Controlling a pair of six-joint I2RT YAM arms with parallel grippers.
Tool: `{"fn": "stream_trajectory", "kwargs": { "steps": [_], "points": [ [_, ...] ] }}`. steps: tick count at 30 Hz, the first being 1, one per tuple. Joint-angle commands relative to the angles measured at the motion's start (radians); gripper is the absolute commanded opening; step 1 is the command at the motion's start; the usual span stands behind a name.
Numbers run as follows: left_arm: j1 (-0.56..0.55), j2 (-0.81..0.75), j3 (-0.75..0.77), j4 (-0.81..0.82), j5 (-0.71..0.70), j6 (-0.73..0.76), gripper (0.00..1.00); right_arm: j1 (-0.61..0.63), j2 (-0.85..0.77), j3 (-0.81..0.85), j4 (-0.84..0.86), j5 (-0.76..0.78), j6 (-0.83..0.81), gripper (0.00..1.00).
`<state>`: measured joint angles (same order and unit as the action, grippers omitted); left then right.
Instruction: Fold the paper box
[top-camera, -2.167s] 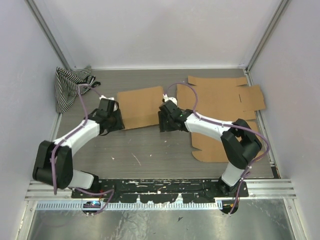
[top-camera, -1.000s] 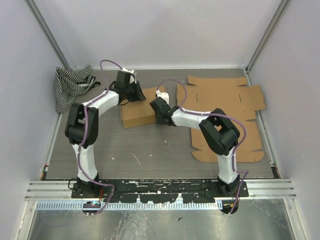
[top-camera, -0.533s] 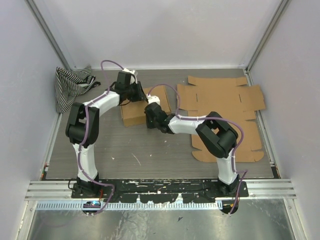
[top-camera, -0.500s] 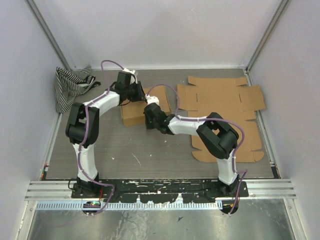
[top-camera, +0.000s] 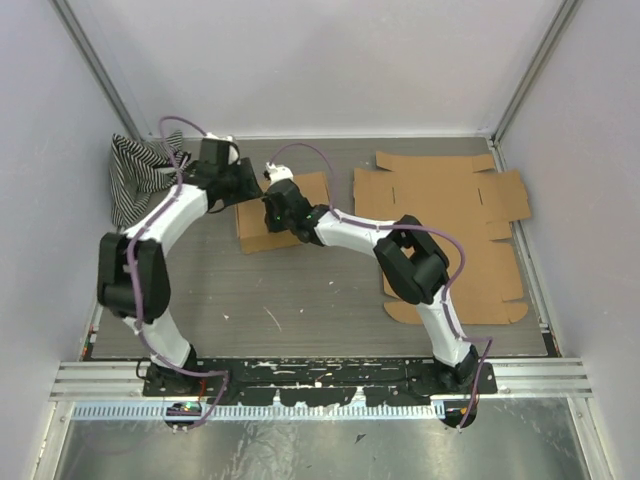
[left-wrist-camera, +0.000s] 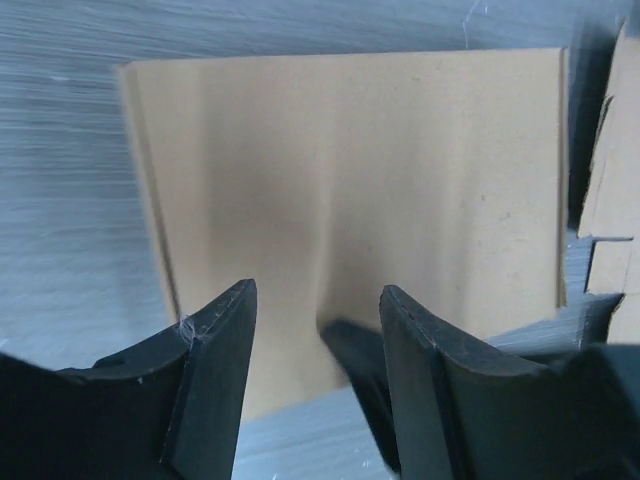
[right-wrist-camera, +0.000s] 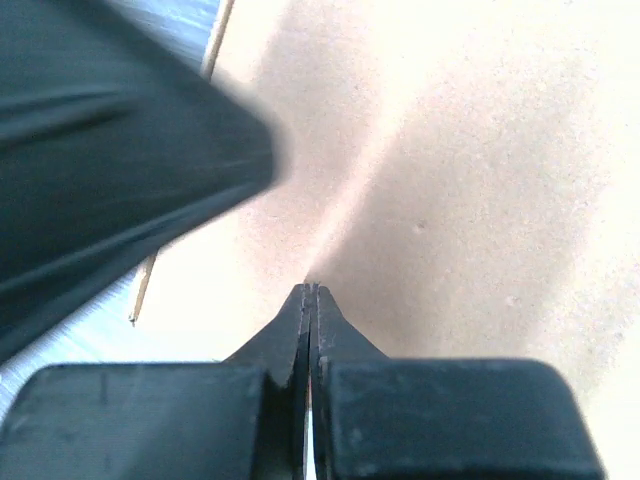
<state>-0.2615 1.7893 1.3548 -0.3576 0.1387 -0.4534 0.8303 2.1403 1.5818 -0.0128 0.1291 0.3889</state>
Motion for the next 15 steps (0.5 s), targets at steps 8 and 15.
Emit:
{"fn": "stream_trajectory", "kwargs": {
  "steps": [8, 15],
  "points": [
    [0.008, -0.339, -0.189, 0.012, 0.003, -0.036, 0.56, -0.020, -0.213, -0.121, 0.139, 0.069, -0.061, 0.01],
    [-0.110, -0.218, -0.215, 0.051, 0.034, -0.078, 0.55, -0.069, -0.584, -0.289, -0.063, 0.465, -0.032, 0.30]
  ]
}}
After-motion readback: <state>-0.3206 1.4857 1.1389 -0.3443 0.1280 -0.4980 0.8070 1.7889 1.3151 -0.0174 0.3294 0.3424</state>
